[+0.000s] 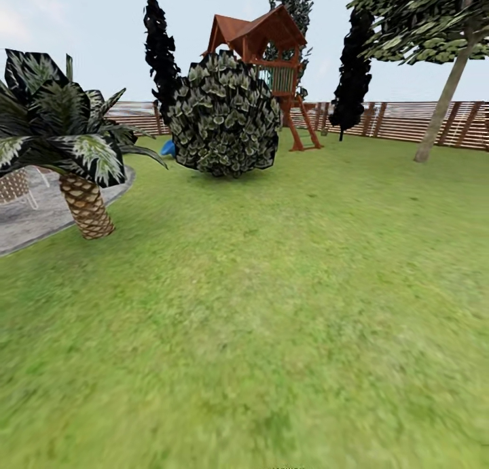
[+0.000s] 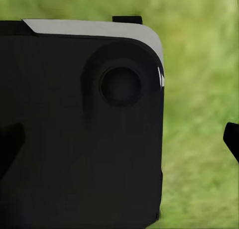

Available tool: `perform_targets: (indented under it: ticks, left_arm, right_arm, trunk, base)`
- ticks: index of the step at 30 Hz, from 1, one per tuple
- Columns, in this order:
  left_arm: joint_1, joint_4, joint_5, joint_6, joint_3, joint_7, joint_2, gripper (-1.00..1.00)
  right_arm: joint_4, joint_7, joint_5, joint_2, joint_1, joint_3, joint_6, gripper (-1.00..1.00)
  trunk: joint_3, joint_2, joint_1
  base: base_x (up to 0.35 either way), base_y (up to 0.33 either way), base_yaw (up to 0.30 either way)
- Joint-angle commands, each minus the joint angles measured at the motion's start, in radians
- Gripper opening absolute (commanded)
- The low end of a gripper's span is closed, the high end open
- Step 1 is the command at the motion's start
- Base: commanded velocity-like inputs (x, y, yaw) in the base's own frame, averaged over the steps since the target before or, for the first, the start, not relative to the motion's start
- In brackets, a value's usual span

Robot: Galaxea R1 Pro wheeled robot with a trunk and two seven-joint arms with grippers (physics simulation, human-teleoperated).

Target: Take the three Easter eggs out of the wicker basket on the lawn in the garden, then place them on the lawn next to a single tree (choose any tree) so that all three eggs are next to the same tree and none are left in the basket.

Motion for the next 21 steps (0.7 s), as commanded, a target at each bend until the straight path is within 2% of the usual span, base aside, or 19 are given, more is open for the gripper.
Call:
perform_targets:
  ticks: [1, 21]
  left_arm:
    - [0.001, -0.002, 0.0, 0.0, 0.0, 0.0, 0.0, 1.0]
    - [0.001, -0.002, 0.0, -0.001, 0.0, 0.0, -0.001, 1.0]
  right_arm:
    - [0.001, -0.001, -0.001, 0.0, -0.001, -0.001, -0.004, 1.0]
    - [0.001, -0.001, -0.001, -0.001, -0.001, -0.001, -0.004, 1.0]
  trunk:
    - [-0.001, 0.0, 0.0]
    - [-0.001, 0.0, 0.0]
  base:
    - [0.0, 0.0, -0.266]
    - [0.0, 0.0, -0.274]
